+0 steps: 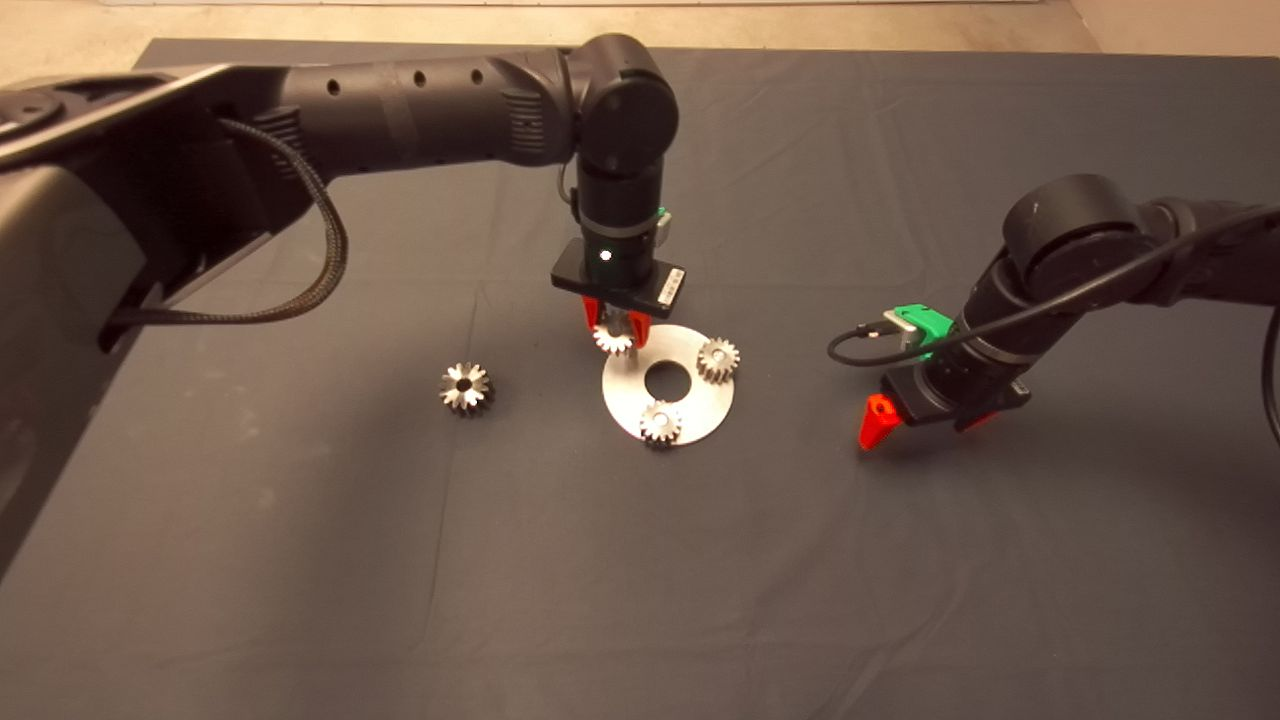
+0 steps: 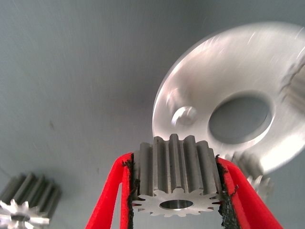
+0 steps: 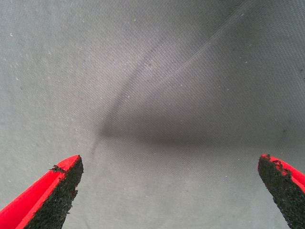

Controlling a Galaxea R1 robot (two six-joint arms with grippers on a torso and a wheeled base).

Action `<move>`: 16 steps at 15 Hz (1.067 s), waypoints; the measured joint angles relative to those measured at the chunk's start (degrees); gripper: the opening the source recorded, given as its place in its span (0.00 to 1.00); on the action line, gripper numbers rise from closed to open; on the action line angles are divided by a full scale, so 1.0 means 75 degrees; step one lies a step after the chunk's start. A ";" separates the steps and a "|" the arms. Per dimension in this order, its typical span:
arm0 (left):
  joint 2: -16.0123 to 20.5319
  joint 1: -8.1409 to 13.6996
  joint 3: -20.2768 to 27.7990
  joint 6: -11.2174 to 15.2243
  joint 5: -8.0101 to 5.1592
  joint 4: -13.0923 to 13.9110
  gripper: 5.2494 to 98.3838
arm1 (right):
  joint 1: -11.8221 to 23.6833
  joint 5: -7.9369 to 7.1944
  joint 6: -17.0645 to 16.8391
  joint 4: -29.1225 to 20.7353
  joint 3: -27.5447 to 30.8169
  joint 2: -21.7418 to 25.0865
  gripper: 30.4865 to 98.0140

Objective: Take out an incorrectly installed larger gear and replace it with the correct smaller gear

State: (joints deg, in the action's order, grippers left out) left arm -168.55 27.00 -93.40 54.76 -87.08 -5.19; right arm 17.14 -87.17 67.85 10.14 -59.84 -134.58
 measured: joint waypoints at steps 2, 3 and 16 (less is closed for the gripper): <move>-0.0004 0.0002 -0.0379 -0.0284 0.0002 0.0291 0.29 | -0.0126 0.0016 0.0081 0.0064 0.0016 0.0003 0.99; -0.0018 0.0002 -0.0577 -0.0469 0.0005 0.0412 0.29 | -0.0268 0.0018 0.0108 0.0176 0.0057 0.0018 0.99; -0.0211 0.0681 -0.1746 -0.1815 0.0008 0.1816 0.29 | -0.0611 0.0013 0.1170 0.0632 0.0769 0.0150 0.99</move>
State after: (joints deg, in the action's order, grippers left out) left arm -170.13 32.11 -106.50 41.14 -87.02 8.43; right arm 12.56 -87.08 76.63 14.88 -54.08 -133.46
